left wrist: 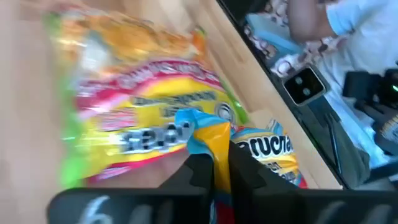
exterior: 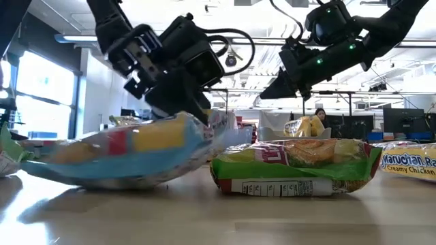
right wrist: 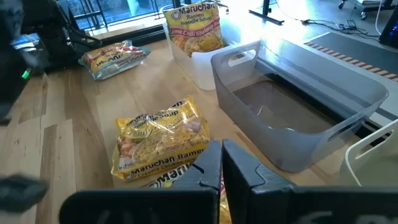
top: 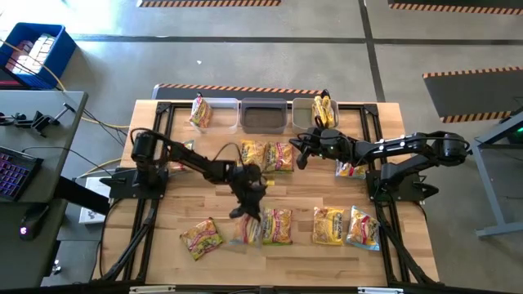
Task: Sort Maruchan noodles
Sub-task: Put the bottom left blue noodle pack into the black bin
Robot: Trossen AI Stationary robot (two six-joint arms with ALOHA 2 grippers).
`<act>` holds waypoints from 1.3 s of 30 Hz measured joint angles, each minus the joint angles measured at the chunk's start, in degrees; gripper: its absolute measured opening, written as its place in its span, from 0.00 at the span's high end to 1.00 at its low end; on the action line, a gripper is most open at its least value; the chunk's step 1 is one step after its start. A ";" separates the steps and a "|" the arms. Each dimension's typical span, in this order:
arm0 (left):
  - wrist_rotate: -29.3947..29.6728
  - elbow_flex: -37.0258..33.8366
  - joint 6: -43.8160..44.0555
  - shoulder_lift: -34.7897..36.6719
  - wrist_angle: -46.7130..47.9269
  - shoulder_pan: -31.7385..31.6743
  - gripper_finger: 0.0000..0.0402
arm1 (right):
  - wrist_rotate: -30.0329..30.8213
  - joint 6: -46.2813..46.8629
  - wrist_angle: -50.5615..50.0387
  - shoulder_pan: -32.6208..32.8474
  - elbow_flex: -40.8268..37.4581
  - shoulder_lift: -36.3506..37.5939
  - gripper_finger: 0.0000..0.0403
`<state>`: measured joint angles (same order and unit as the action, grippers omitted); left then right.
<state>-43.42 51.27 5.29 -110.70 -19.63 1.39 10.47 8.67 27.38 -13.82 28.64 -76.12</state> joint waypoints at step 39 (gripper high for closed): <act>33.64 -24.87 5.03 34.65 -18.95 -15.62 1.00 | -22.06 6.71 0.99 3.26 25.63 -26.92 0.41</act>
<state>-9.78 26.39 10.33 -76.05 -38.58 -14.23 -11.59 15.39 28.37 -10.57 54.27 -103.04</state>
